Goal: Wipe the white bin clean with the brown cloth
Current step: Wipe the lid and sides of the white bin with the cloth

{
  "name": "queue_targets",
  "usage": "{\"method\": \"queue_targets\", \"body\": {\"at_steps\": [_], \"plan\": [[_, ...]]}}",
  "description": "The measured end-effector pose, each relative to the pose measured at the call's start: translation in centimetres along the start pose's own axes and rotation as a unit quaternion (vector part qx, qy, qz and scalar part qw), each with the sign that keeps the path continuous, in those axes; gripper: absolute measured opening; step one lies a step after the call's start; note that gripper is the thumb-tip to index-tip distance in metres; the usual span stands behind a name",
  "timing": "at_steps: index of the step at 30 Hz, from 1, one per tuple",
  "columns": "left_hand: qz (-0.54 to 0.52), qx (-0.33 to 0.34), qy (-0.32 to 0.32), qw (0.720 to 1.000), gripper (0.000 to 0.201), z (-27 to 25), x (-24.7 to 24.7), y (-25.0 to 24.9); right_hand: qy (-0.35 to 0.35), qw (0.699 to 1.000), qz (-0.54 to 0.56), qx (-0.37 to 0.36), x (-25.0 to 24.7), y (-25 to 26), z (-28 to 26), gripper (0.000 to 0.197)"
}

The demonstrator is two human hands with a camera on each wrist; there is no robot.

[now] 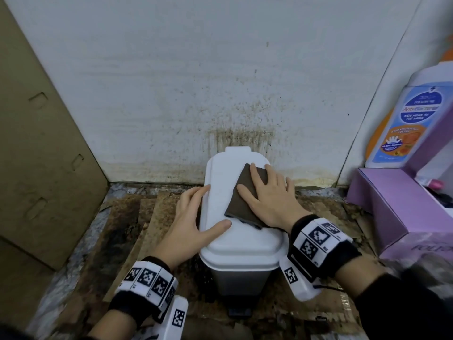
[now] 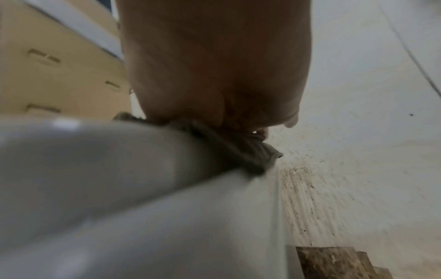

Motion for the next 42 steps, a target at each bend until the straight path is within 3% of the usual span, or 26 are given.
{"method": "queue_targets", "body": {"at_steps": [5, 7, 13, 17, 22, 29, 35, 39, 42], "plan": [[0.104, 0.03, -0.061, 0.992, 0.059, -0.3, -0.6, -2.0, 0.02, 0.999, 0.026, 0.037, -0.5, -0.4, -1.6, 0.062], [0.116, 0.016, -0.087, 0.989, 0.055, -0.2, -0.7, -2.6, 0.004, 0.996, 0.074, 0.042, -1.1, -0.4, -2.6, 0.06], [0.141, -0.007, -0.106, 0.984, 0.038, 0.0, -0.6, -3.2, -0.12, 0.989, 0.076, 0.035, -1.6, -0.2, -6.2, 0.04], [0.117, -0.028, -0.121, 0.985, 0.037, 0.2, -1.2, -3.4, -0.117, 0.985, 0.115, 0.059, -1.6, -0.5, -8.7, 0.046], [0.152, -0.02, -0.08, 0.985, 0.041, 0.9, -1.2, -3.7, -0.119, 0.922, 0.349, 0.123, -1.9, -2.1, -8.3, 0.055], [0.135, -0.002, -0.048, 0.99, 0.014, 1.4, -0.9, -4.0, -0.065, 0.884, 0.453, 0.097, -0.4, -4.7, -6.2, 0.051], [0.116, 0.042, -0.062, 0.99, 0.013, 1.3, -0.7, -5.6, 0.003, 0.843, 0.531, 0.09, -0.8, -5.1, -6.5, 0.035], [0.124, 0.055, -0.077, 0.988, 0.01, 0.7, -0.5, -6.8, -0.009, 0.849, 0.523, 0.072, -0.7, -5.1, -6.8, 0.038], [0.11, 0.054, -0.09, 0.988, 0.009, 0.5, -0.4, -7.0, -0.05, 0.879, 0.471, 0.061, -0.2, -5.5, -6.6, 0.06]]}}
Point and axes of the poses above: each hand's wrist, its own z-axis towards the middle knuckle, its own x-axis out of the palm, y = z × x, the point moved 2 cm from there along z, towards the middle knuckle, and after that the axes turned 11 degrees about z, right-handed, at the moved point
